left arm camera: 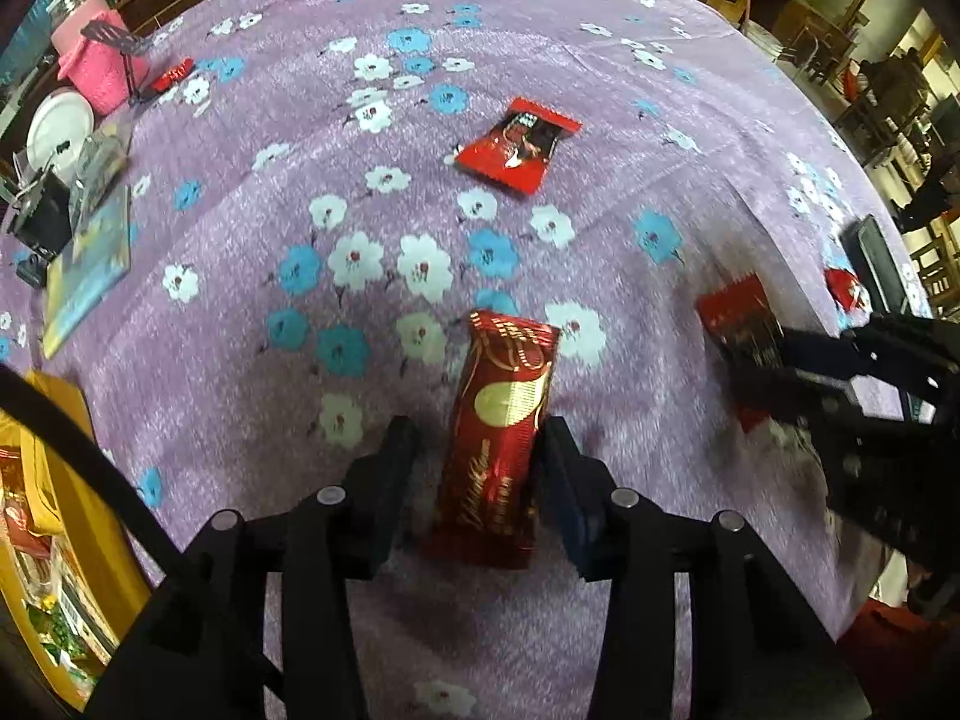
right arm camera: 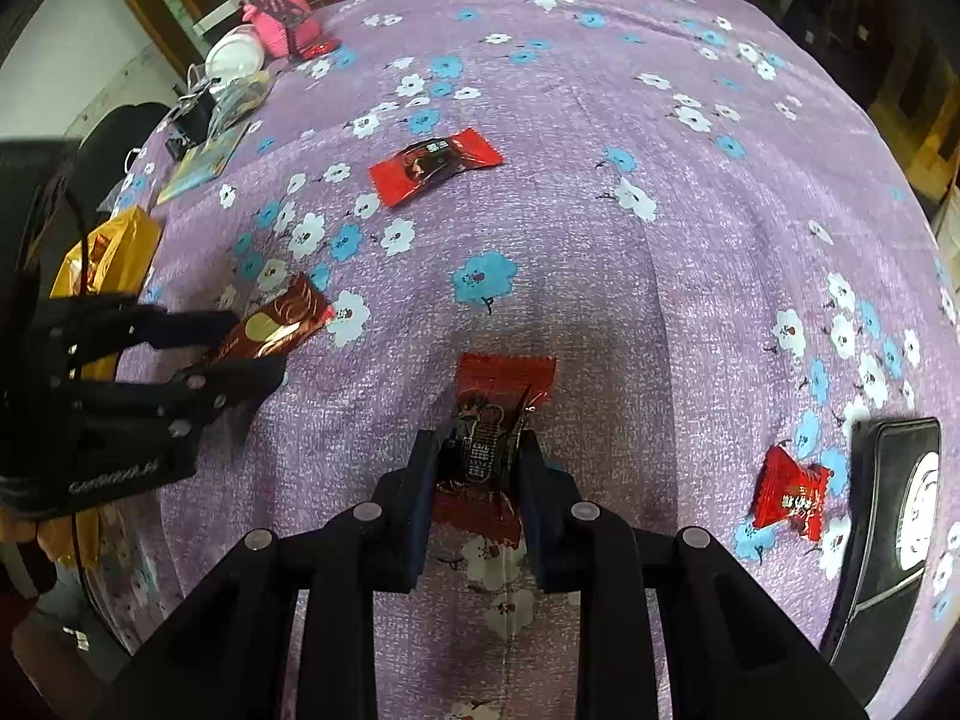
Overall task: Organize snacks
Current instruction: 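Carry the chocolate bar and red candy over the tray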
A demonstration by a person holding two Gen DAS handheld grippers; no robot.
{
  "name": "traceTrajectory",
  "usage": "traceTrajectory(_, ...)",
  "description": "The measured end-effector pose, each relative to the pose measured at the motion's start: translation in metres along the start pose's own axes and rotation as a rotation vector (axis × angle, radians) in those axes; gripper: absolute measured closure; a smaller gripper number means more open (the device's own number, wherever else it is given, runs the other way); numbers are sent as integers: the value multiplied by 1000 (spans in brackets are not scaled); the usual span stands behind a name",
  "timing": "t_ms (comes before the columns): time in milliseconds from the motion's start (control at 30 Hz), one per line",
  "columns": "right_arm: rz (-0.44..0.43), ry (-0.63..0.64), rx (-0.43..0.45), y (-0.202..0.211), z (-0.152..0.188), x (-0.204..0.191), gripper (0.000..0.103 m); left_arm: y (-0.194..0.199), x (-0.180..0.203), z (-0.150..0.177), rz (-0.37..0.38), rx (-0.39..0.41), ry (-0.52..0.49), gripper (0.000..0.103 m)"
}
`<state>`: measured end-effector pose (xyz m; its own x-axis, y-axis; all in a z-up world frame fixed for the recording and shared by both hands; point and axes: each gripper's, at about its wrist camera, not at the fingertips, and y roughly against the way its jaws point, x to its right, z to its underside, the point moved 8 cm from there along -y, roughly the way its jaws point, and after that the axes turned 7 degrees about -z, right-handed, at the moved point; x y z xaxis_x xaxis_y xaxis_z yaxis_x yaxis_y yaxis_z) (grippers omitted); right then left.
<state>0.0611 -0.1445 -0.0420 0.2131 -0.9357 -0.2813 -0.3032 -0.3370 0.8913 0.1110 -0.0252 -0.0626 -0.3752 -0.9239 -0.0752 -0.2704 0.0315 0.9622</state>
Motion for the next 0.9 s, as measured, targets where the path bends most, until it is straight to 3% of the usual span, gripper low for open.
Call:
traceTrajectory(33,-1,3,-1,0,0,0,78,0,-1,-1,-8,4,13,64)
traceTrajectory(67,-2,0,-2,1,0,0,78,1,-2,-2,-11,9,24,77)
traceTrajectory(133,-15,-7,10,4,0,0,78,4,-3,0,33,7,66,77)
traceTrajectory(267,-51,20,33,16,-2,-9,78,17,-8,12,39,30,119,77)
traceTrajectory(900,-169,181,-8,5,-7,-75,78,68,-32,52,-67,106,250,77)
